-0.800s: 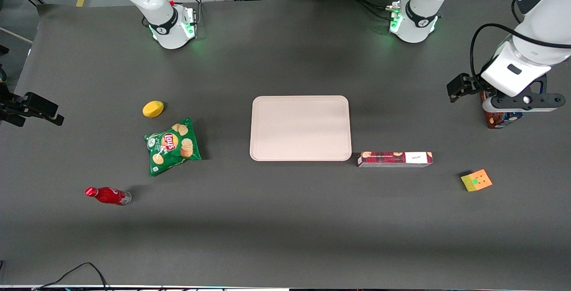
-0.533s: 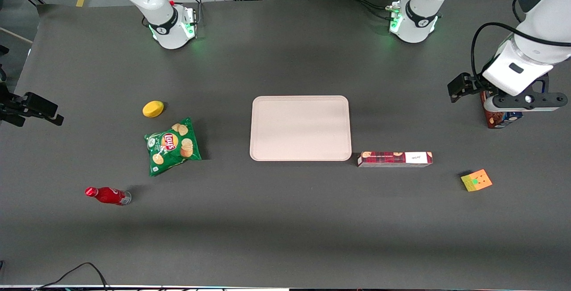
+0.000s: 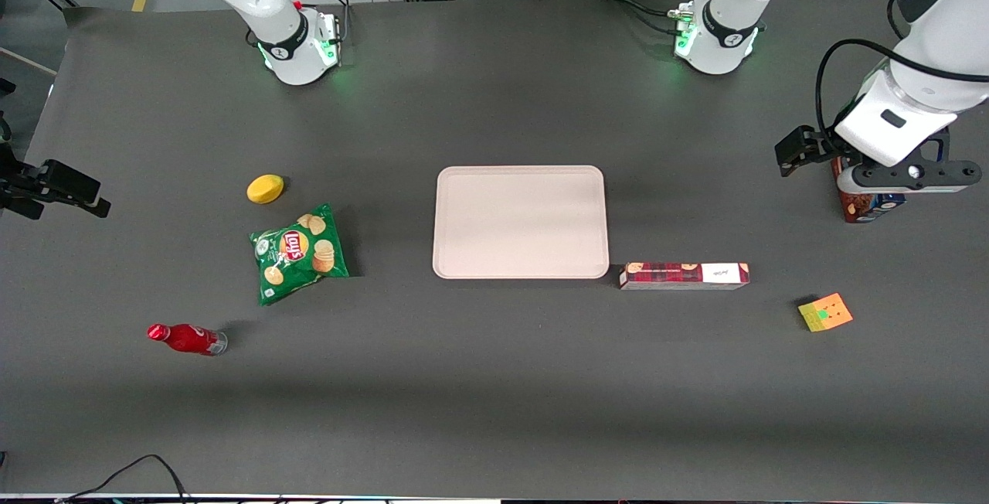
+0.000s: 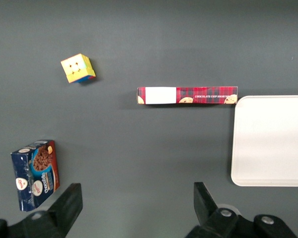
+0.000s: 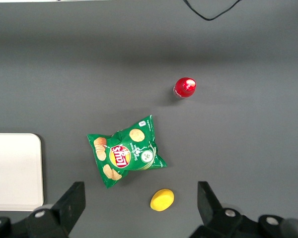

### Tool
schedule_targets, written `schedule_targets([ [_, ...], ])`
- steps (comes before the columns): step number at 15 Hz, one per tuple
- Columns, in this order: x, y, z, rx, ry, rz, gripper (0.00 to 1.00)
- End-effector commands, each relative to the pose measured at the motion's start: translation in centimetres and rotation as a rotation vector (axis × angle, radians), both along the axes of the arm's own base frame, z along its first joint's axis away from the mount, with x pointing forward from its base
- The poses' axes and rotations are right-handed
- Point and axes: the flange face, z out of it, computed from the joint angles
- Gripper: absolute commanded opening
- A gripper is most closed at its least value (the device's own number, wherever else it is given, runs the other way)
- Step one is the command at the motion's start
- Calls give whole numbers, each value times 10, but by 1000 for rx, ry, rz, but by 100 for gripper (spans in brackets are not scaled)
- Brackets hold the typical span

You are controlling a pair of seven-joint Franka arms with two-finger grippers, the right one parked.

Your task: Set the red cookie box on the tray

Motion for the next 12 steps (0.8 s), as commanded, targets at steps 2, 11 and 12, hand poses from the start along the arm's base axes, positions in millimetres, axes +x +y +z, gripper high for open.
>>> schedule_targets([
  [2,7,-7,-11,-5,45,-8,100],
  [11,29,-69,-81,-15,155,-164,100],
  [12,29,-81,-90,-16,169,-259,100],
])
